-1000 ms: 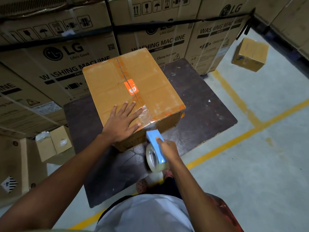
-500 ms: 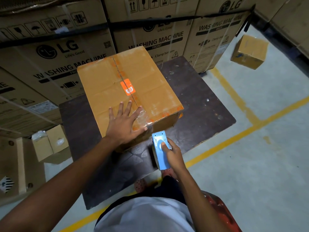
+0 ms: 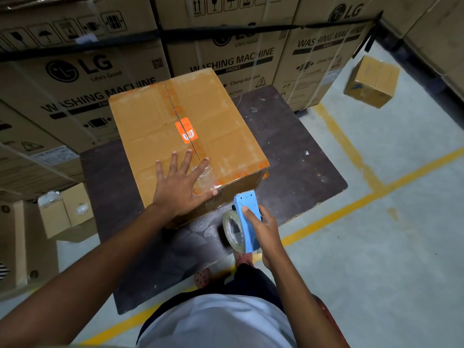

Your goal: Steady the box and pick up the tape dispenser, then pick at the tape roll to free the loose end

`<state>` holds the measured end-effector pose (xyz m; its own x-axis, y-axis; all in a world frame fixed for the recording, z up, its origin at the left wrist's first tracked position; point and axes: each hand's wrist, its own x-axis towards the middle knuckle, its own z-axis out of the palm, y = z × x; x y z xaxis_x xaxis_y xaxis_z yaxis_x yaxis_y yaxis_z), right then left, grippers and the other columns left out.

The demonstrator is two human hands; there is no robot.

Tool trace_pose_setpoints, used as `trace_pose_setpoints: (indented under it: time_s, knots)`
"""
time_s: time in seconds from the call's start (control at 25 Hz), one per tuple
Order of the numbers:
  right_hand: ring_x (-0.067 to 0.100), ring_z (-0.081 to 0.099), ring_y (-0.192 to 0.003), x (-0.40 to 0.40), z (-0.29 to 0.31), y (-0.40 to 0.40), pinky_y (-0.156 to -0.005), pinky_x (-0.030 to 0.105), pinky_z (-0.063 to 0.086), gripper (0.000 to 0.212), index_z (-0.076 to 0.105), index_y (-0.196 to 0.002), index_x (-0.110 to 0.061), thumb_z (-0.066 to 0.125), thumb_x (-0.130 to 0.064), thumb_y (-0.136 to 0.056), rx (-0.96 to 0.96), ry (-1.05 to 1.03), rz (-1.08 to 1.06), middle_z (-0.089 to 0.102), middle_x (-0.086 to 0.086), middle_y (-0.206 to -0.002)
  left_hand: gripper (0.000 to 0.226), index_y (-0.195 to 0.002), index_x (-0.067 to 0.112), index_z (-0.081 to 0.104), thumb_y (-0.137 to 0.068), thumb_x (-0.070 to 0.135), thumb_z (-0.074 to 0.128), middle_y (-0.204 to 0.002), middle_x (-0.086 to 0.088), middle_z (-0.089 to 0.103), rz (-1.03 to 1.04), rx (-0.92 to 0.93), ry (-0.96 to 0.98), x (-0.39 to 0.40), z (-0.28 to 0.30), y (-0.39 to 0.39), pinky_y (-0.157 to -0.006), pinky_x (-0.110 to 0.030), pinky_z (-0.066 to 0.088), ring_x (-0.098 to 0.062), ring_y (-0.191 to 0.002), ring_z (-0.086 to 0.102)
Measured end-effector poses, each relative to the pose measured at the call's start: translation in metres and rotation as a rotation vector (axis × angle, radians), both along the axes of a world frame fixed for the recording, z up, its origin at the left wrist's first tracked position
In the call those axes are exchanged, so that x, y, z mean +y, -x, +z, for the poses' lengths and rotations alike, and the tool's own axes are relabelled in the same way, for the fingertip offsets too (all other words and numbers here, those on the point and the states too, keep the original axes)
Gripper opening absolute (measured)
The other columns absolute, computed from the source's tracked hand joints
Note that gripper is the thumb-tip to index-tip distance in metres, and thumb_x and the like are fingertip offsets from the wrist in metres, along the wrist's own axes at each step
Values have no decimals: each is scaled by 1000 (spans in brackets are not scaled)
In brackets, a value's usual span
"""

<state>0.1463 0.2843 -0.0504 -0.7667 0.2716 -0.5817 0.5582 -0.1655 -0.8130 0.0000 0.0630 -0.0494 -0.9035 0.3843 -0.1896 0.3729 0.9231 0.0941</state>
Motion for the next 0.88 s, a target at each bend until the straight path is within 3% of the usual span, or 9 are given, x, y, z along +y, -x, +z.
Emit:
trace_pose_setpoints:
  time_s: [0.12,0.2,0.4,0.56,0.72,0.84,0.88]
  knots:
    - [12,71,-107,5,9,3,-75,21,55,47,62,-122,-26,88,-40,-86,16,-71,93,72,-6,-117,106,-170,50,-3,-81,103,19,-183,-7,-6,-22,-12,11,-2,1,2,-124,-78,1,-45,-167,-4]
    - [10,69,-107,9,15,7,-78,26,58,52,57,-116,-29,91,-43,-80,20,-141,112,69,-5,-117,106,-170,48,-2,-81,102,16,-183,-6,-5,-47,-10,-16,-8,1,4,-126,-77,1,-43,-168,-2]
    - [21,73,-98,24,39,27,-87,46,61,32,71,-109,-30,81,-45,-82,91,-122,157,75,5,-105,98,-171,47,5,-86,96,5,-183,0,4,-86,3,-27,-24,5,7,-126,-76,8,-38,-169,7]
    - [13,69,-86,33,65,55,-77,37,59,23,74,-116,-24,77,-34,-95,212,5,291,73,-4,-94,88,-170,47,10,-93,89,11,-183,-1,13,-39,-23,-36,-31,19,10,-127,-73,15,-37,-168,14]
    - [14,66,-70,26,82,92,-58,30,58,53,57,-125,-11,84,-36,-86,251,54,444,68,5,-95,69,-168,45,26,-103,68,28,-177,-4,31,93,-12,-362,-41,51,13,-128,-65,26,-35,-164,28]
    - [12,62,-54,11,87,109,-49,27,56,46,56,-121,-4,79,-33,-94,263,138,515,69,1,-79,49,-158,40,52,-109,45,52,-163,3,55,-20,100,-708,-37,83,10,-122,-58,41,-25,-153,49]
    - [12,60,-52,6,88,113,-49,26,57,57,56,-124,0,80,-40,-92,258,195,522,68,1,-77,45,-152,34,62,-107,38,60,-156,3,62,-62,132,-789,-33,93,9,-119,-54,45,-21,-147,57]
